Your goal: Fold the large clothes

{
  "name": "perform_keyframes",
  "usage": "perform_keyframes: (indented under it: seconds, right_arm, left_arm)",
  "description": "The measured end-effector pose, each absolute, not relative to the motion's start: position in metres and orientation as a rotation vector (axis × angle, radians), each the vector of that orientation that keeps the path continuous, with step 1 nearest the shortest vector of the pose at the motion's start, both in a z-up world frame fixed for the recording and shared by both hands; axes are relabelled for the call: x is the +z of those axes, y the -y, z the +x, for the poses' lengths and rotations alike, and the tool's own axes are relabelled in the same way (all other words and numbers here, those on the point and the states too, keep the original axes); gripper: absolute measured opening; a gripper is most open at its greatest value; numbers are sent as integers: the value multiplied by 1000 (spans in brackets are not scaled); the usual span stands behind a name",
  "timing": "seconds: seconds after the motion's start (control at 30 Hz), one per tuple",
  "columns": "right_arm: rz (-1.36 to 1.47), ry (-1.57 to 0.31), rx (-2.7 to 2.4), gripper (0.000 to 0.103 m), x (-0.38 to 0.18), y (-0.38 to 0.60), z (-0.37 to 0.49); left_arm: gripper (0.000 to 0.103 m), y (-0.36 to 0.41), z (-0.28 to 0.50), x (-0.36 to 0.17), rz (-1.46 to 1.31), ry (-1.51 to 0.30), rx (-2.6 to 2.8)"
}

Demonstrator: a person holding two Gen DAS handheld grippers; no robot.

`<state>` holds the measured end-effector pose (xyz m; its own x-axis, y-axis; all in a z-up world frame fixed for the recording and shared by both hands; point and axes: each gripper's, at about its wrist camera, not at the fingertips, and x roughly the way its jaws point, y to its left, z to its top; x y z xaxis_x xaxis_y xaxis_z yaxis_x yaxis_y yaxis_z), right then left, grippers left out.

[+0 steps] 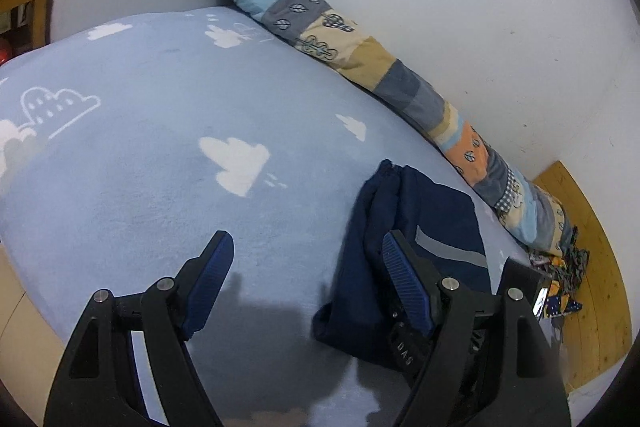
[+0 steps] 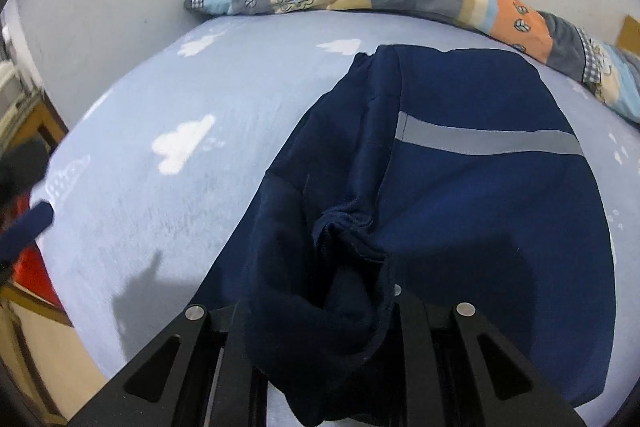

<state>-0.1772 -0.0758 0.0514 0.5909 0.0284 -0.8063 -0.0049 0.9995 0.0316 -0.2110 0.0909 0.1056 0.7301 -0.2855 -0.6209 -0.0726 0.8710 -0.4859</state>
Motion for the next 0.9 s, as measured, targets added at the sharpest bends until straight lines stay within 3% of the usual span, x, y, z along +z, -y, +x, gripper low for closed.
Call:
perform_keyframes:
  seconds: [0.13,0.23,0.47,0.9]
  right_arm:
    - [-4,-952,12,20,48,73,-167]
    - [-7,-963,8,26,48,70,-167]
    - [-165,-976,43,61,40,39,-175]
    - [-289,-951,96,64,44,20,-202]
  left_arm:
    - [77,-98,-210,102,-536,-763,-109]
    - [77,-97,-210,103,-528,-761,-104]
    - [77,-92,-212,108,-507,-752,-103]
    - [77,-91,-215,113,-484,-742,-81]
